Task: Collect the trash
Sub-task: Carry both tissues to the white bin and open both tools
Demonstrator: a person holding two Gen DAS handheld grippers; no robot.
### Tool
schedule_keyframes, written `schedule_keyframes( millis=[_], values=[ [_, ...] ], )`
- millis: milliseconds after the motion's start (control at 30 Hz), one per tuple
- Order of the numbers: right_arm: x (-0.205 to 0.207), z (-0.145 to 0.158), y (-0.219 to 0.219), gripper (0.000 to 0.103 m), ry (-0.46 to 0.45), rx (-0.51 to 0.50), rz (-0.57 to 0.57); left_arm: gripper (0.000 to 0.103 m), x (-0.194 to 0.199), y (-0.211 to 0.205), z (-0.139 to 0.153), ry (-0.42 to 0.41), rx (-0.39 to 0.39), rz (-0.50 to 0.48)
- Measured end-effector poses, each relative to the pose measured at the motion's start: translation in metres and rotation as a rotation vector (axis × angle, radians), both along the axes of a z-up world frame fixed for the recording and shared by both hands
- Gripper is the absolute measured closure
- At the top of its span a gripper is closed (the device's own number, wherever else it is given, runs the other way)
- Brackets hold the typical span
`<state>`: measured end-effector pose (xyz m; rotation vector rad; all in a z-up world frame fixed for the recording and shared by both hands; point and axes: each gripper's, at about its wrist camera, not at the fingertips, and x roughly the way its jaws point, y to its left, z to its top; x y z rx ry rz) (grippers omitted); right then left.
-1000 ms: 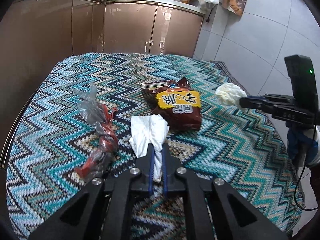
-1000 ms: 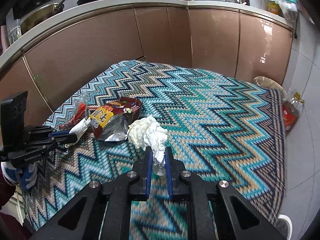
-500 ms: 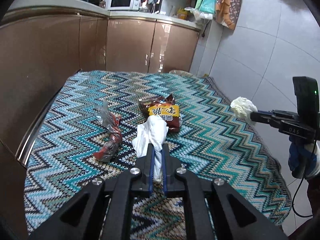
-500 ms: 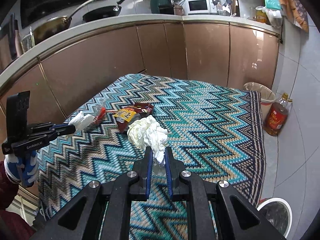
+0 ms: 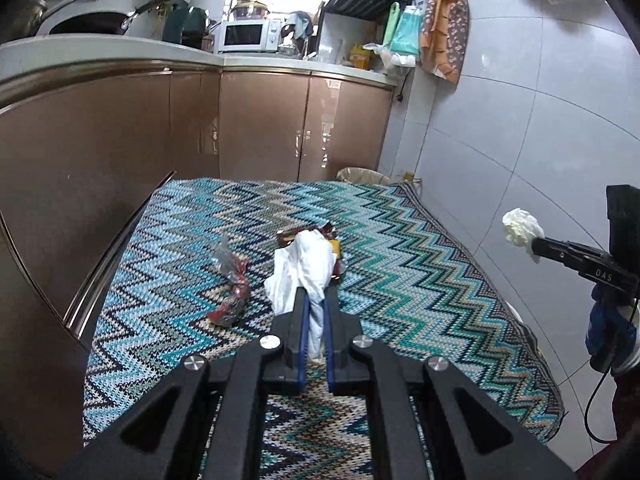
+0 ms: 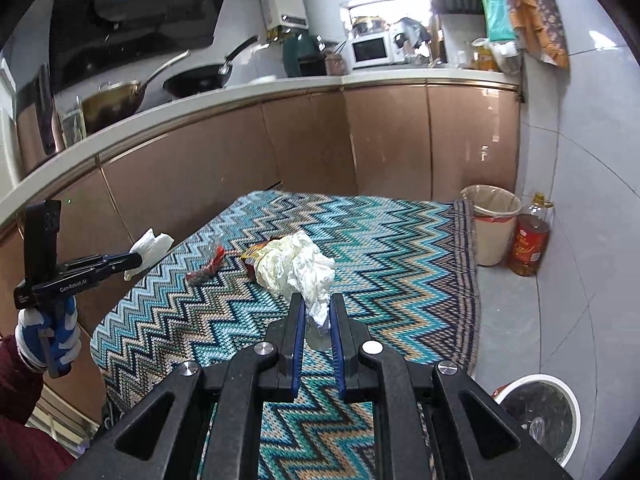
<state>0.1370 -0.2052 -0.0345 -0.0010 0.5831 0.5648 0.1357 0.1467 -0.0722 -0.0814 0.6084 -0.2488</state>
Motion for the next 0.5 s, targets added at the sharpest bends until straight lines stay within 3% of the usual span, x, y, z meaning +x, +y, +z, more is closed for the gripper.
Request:
schedule_keyframes(
  millis=[233,500],
  values=[
    [-0.010,-0.013,-0.054,0.091,-0.004,0.057,-0.095,0.097,0.007,-0.055,0.021,-0.013,0.047,-0.093],
    [-0.020,-0.047,-0.142,0.091,0.056,0.134,-0.274,0.097,0.038,-0.184,0.023,0.014,0.088,-0.320]
  ],
)
